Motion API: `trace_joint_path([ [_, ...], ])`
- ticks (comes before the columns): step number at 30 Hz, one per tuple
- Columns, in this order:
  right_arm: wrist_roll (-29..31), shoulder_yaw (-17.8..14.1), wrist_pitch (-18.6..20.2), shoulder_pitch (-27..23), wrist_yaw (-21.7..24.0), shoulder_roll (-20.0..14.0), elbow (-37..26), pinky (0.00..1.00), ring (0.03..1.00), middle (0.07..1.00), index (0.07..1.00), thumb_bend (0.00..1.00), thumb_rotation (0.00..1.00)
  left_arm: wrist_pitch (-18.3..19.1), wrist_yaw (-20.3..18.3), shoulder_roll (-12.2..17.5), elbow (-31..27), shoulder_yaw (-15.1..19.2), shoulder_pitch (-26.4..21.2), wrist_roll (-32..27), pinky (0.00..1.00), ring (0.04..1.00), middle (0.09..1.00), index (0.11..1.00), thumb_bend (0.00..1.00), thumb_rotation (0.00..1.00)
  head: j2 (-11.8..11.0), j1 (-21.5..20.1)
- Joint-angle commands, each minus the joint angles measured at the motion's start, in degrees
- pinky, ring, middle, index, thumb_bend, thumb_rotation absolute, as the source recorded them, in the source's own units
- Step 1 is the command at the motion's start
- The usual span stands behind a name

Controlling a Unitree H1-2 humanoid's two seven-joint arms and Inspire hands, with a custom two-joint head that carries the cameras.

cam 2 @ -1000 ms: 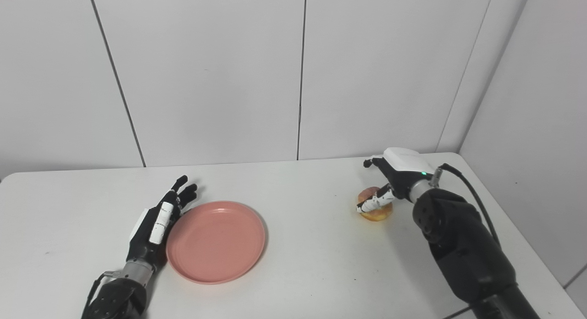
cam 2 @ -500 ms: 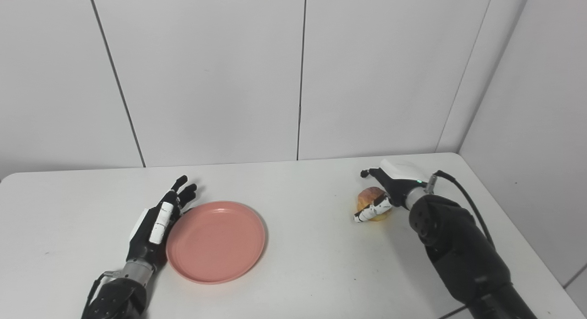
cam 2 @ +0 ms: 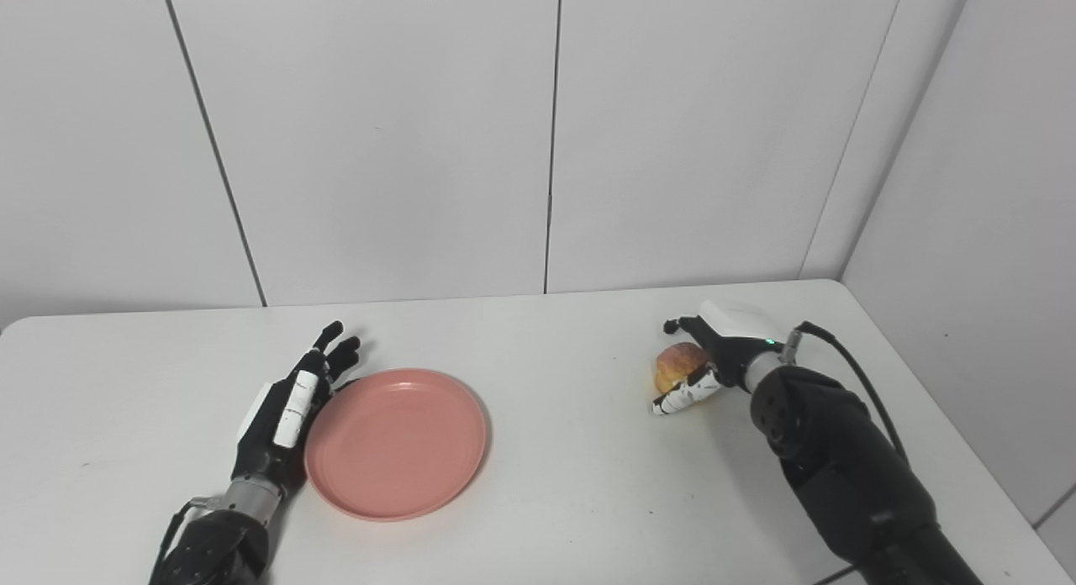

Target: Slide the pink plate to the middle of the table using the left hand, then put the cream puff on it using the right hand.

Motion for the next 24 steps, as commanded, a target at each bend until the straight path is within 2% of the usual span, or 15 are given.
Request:
trace_joint_path([
  [1,0.10,-0.83,1.08,-1.63,-1.92,-1.46,-0.64,0.66,0.842,0.901,0.817,1.00,0.31,1.39,-0.93,-0.97,0.34,-0.64,1.59,-0.10,0.83,0.937,0.911,0.925,0.91,0.86,0.09,-0.01],
  [8,1.28,-1.07,0.47,-1.35,-4.18,-1.13,0.51,0.54,0.722,0.832,0.794,1.00,0.19,1.44,-0.82,-1.00,0.30,-0.73,1.59,0.12,0.82,0.935,0.913,0.924,0.92,0.86,0.23,0.18],
  [12,0.86,-0.14,0.01,-1.33,-4.93,-1.56,1.15,0.56,0.704,0.790,0.783,1.00,0.17,1.61,-0.83,-1.09,0.29,-0.71,1.61,0.03,0.83,0.938,0.914,0.922,0.92,0.86,0.29,0.33],
  [15,1.00,-0.11,0.59,-1.19,-5.55,-1.41,1.23,0.55,0.674,0.751,0.745,0.95,0.09,1.76,-0.83,-1.10,0.10,-0.71,1.69,0.00,0.82,0.937,0.912,0.923,0.90,0.86,0.36,0.35],
  [18,1.00,-0.90,1.48,-1.10,-8.07,-0.48,1.89,0.52,0.624,0.725,0.703,0.90,0.02,1.90,-0.70,-1.08,0.03,-0.69,1.74,0.09,0.83,0.935,0.909,0.922,0.90,0.87,0.36,0.35],
  [21,1.35,-1.50,0.93,-1.04,-10.86,0.15,2.57,0.47,0.546,0.627,0.654,0.84,0.00,1.96,-0.80,-1.08,0.09,-0.65,1.73,-0.04,0.83,0.935,0.908,0.921,0.90,0.86,0.40,0.42],
  [23,1.94,-1.85,-0.08,-0.86,-12.61,0.39,2.86,0.41,0.468,0.508,0.622,0.61,0.00,2.01,-0.85,-1.05,-0.04,-0.71,1.77,0.00,0.83,0.936,0.909,0.922,0.91,0.86,0.43,0.47],
  [24,2.29,-2.01,-0.52,-0.79,-13.38,0.49,3.05,0.37,0.423,0.490,0.555,0.56,0.00,2.06,-0.85,-1.04,-0.12,-0.72,1.79,0.00,0.83,0.936,0.907,0.923,0.91,0.86,0.43,0.47],
])
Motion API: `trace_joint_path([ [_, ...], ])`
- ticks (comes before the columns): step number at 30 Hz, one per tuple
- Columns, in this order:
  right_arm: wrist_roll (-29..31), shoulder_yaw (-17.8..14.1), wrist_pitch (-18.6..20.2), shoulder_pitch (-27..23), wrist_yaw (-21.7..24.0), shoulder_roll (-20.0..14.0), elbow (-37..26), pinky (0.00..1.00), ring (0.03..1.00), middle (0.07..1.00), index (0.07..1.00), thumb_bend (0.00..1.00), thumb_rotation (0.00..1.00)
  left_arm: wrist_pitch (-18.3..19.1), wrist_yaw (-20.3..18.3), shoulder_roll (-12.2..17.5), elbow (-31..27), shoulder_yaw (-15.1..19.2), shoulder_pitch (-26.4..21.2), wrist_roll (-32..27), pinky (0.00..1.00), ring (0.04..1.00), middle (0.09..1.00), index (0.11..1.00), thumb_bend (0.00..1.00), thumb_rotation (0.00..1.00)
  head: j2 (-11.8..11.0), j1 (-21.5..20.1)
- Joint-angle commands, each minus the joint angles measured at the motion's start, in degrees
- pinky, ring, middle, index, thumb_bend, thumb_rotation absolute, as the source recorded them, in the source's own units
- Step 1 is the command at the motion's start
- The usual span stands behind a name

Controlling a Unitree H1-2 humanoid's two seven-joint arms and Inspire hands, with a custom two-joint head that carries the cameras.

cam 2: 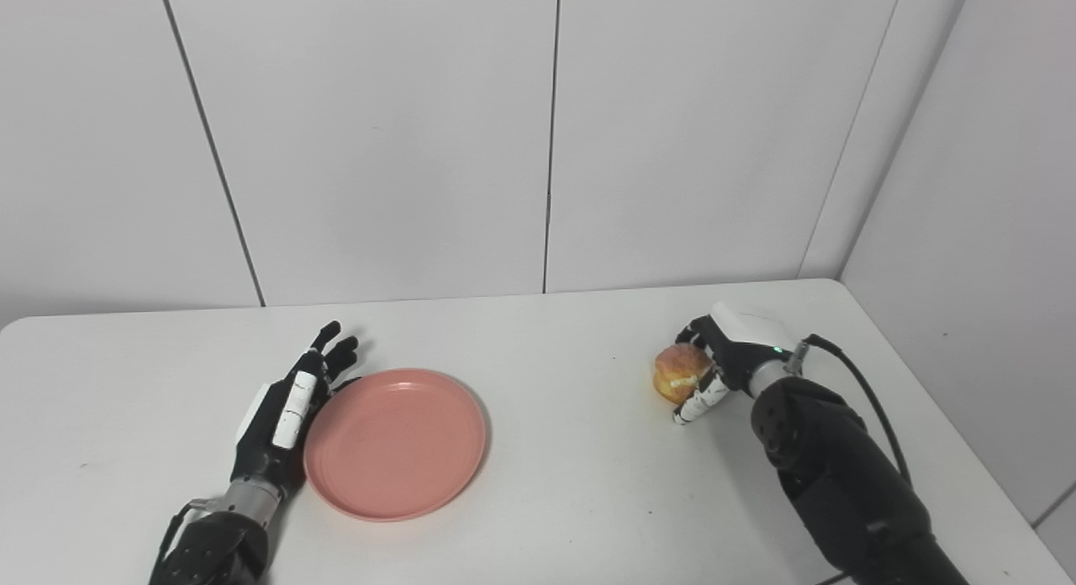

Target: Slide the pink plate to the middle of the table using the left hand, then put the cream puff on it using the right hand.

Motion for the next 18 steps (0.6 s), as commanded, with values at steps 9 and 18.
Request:
trace_joint_path([
  [9,1.22,-0.56,-4.38,-0.54,-8.35,-0.81,0.25,0.33,0.399,0.487,0.534,0.51,0.00,1.80,-0.73,-1.13,0.00,-0.70,1.67,0.03,0.83,0.939,0.913,0.924,0.88,0.87,0.25,0.20],
  [18,1.72,-0.25,-5.90,-0.37,-9.55,-1.07,0.72,0.30,0.389,0.480,0.539,0.51,0.00,1.70,-0.70,-1.19,0.17,-0.71,1.58,-0.01,0.83,0.936,0.914,0.922,0.88,0.87,0.33,0.35],
])
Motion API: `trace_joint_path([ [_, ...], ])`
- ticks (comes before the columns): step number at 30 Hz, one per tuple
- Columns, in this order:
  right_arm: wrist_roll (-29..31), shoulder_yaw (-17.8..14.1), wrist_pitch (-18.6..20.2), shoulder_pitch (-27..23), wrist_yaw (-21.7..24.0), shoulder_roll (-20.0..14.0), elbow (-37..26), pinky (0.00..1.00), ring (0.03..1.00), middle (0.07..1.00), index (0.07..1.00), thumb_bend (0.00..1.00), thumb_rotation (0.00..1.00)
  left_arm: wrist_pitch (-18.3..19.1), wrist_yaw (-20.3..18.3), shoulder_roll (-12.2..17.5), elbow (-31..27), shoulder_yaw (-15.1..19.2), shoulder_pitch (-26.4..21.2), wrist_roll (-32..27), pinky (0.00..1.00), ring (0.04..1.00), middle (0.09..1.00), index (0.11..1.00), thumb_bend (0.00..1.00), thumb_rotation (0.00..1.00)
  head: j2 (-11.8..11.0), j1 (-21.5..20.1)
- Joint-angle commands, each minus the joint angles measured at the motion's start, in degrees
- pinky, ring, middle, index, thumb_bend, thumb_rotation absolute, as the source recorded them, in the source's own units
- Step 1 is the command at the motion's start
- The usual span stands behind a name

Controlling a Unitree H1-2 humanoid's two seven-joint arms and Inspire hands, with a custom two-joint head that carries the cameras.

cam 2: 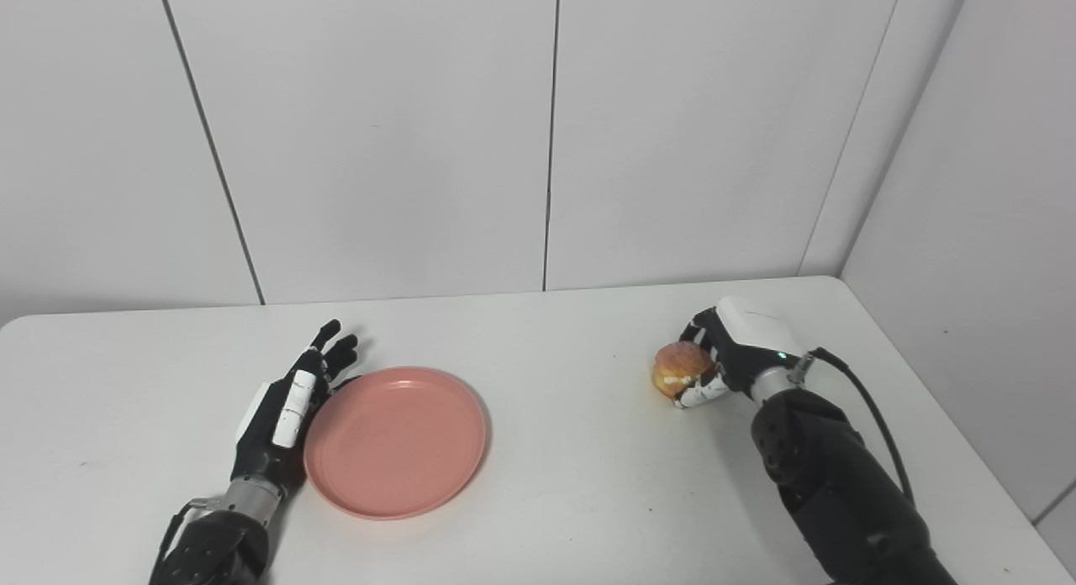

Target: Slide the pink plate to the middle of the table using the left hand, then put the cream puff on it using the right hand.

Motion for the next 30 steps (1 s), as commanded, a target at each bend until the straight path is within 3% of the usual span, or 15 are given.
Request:
trace_joint_path([
  [1,0.45,-0.99,-2.34,-1.47,-2.30,-1.34,-1.02,0.29,0.383,0.473,0.545,0.51,0.00,1.26,-0.81,-1.17,0.89,-0.72,1.24,0.01,0.83,0.937,0.915,0.923,0.88,0.87,0.07,0.08],
  [11,2.74,-1.95,-3.06,-1.03,-2.64,-1.84,-3.27,0.24,0.370,0.456,0.551,0.51,0.00,1.34,-0.55,-1.48,1.21,-0.79,1.08,0.14,0.82,0.925,0.910,0.921,0.87,0.85,0.02,0.65],
  [16,1.97,-1.67,-0.74,-1.45,-0.82,-1.97,-8.00,0.27,0.382,0.453,0.535,0.51,0.00,1.49,-0.24,-1.75,1.07,-1.00,0.99,0.44,0.82,0.925,0.908,0.913,0.86,0.85,0.24,2.69],
  [22,1.75,-1.94,-3.54,-1.68,-0.38,-2.61,-13.96,0.32,0.408,0.508,0.509,0.52,0.00,1.29,1.82,-2.96,1.26,-1.95,0.90,2.33,0.78,0.895,0.891,0.894,0.89,0.88,0.13,9.20],
  [30,4.91,-3.73,-5.83,-1.15,0.46,-1.94,-21.36,0.29,0.383,0.463,0.536,0.51,0.00,0.51,3.85,-4.85,2.59,-3.12,0.64,4.45,0.75,0.895,0.888,0.903,0.86,0.87,-0.81,15.98],
])
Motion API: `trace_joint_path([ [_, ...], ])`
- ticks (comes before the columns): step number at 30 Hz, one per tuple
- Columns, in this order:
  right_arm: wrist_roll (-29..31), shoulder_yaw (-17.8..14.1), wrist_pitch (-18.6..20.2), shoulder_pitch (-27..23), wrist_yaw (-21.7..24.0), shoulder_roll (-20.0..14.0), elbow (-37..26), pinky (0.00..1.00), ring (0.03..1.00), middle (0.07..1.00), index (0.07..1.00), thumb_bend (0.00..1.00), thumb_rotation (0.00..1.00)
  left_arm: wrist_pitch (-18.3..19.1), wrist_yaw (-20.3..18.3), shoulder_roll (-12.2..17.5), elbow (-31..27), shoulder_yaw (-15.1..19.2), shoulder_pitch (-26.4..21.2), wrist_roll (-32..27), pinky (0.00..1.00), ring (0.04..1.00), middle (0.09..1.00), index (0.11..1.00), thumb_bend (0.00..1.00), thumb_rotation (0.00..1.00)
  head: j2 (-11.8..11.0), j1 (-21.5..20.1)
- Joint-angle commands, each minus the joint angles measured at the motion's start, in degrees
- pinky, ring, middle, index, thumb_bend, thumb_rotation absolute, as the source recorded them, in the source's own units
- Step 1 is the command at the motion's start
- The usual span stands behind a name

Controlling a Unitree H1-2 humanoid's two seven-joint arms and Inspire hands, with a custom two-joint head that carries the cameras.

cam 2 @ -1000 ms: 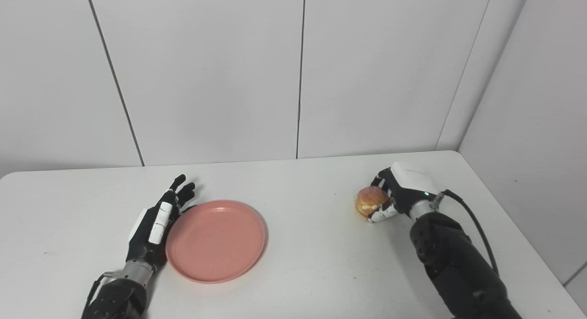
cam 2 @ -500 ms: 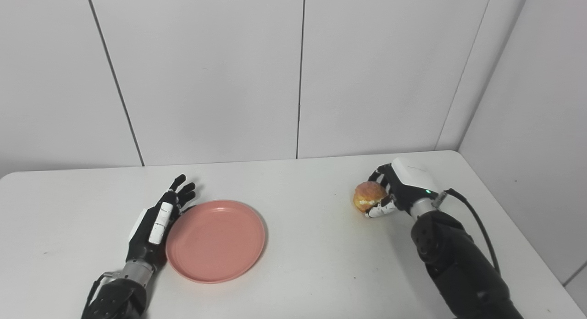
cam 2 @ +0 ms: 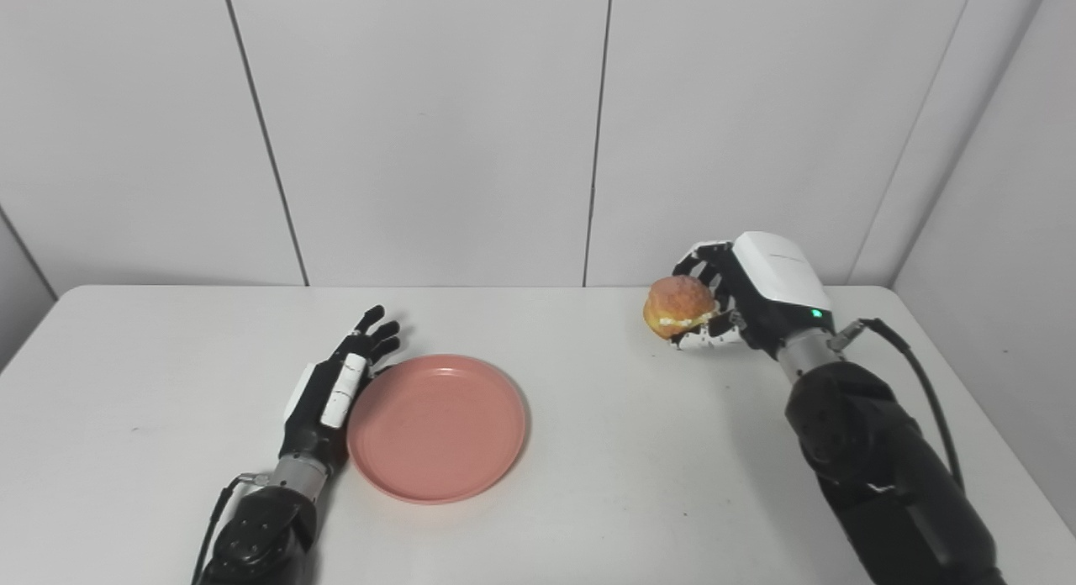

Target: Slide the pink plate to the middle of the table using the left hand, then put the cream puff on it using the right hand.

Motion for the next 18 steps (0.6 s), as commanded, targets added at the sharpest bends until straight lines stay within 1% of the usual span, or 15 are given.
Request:
trace_joint_path([
  [1,1.02,-1.51,-2.40,-1.60,-0.22,-0.74,-3.08,0.29,0.384,0.460,0.535,0.51,0.00,1.10,-0.92,-2.92,2.24,-1.84,0.87,0.58,0.76,0.898,0.889,0.905,0.86,0.88,0.07,0.09],
  [2,1.51,-1.72,-2.45,-1.57,-0.15,-0.38,-4.03,0.29,0.383,0.459,0.534,0.51,0.00,0.95,-0.92,-3.09,2.49,-1.87,0.82,0.55,0.77,0.900,0.891,0.906,0.86,0.88,-0.11,0.92],
  [7,2.39,-1.83,-2.97,-1.52,-0.42,0.95,-6.39,0.28,0.378,0.464,0.534,0.51,0.00,0.75,-0.50,-3.70,3.15,-2.11,0.68,0.73,0.79,0.904,0.892,0.905,0.89,0.87,-0.35,2.51],
  [11,2.06,-1.17,-3.21,-1.65,0.08,2.14,-8.28,0.30,0.389,0.476,0.531,0.51,0.00,0.36,-0.07,-4.15,3.77,-2.20,0.61,0.77,0.81,0.901,0.887,0.906,0.89,0.87,-0.47,4.14],
  [13,2.14,-0.95,-3.40,-1.72,-0.14,3.16,-8.51,0.31,0.396,0.482,0.528,0.52,0.00,0.18,0.18,-4.31,4.07,-2.23,0.58,0.95,0.81,0.891,0.879,0.901,0.90,0.87,-0.53,4.75],
  [15,2.76,-0.92,-4.49,-1.77,-0.70,4.23,-7.88,0.31,0.396,0.483,0.528,0.52,0.00,0.13,0.33,-4.47,4.25,-2.27,0.61,1.00,0.81,0.891,0.879,0.899,0.90,0.87,-0.58,5.33],
  [18,2.78,-0.73,-5.72,-1.94,-0.76,5.32,-7.23,0.28,0.383,0.484,0.532,0.51,0.00,-0.12,0.57,-4.61,4.57,-2.38,0.59,1.04,0.81,0.890,0.878,0.894,0.91,0.86,-0.63,6.01],
])
